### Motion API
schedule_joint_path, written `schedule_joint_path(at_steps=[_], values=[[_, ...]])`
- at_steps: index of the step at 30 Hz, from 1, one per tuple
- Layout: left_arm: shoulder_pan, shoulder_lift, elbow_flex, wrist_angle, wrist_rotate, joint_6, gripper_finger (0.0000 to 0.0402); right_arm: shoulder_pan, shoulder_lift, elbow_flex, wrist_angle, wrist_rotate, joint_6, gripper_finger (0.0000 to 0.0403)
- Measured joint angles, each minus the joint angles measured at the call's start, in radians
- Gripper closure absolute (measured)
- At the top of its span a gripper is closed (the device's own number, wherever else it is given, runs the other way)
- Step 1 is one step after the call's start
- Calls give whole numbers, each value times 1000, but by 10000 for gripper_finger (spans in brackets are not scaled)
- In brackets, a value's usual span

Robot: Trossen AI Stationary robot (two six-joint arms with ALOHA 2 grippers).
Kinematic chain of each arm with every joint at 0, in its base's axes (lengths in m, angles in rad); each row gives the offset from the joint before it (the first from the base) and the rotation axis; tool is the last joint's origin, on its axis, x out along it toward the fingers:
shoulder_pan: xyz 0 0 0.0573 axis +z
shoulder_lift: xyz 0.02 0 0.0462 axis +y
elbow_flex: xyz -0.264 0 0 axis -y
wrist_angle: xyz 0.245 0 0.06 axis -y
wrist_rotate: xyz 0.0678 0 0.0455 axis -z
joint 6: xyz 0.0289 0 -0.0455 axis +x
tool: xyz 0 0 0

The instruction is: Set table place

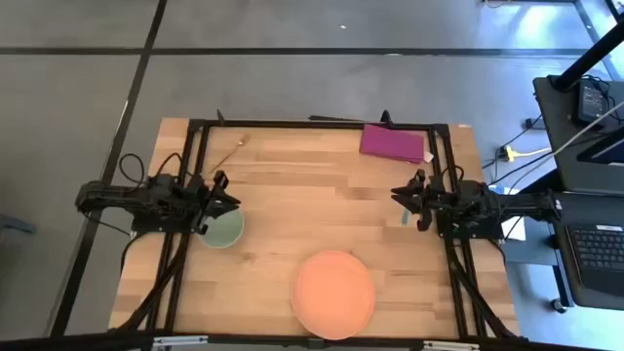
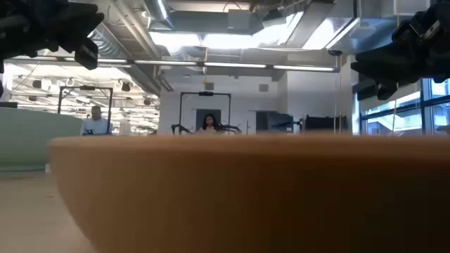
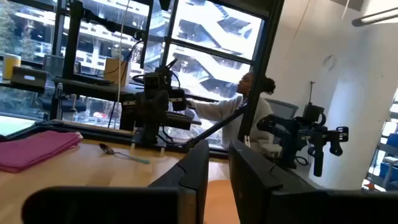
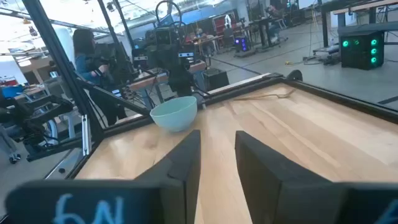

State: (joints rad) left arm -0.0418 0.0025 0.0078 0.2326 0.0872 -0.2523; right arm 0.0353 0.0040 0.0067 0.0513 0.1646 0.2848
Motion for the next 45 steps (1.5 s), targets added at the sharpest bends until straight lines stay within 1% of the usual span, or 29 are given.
schedule_joint_path(at_steps=[20,45], values=[[0,0,0,0,0,0,379,0,0,0,0,0,0,302],[0,0,0,0,0,0,401,0,0,0,0,0,0,302]])
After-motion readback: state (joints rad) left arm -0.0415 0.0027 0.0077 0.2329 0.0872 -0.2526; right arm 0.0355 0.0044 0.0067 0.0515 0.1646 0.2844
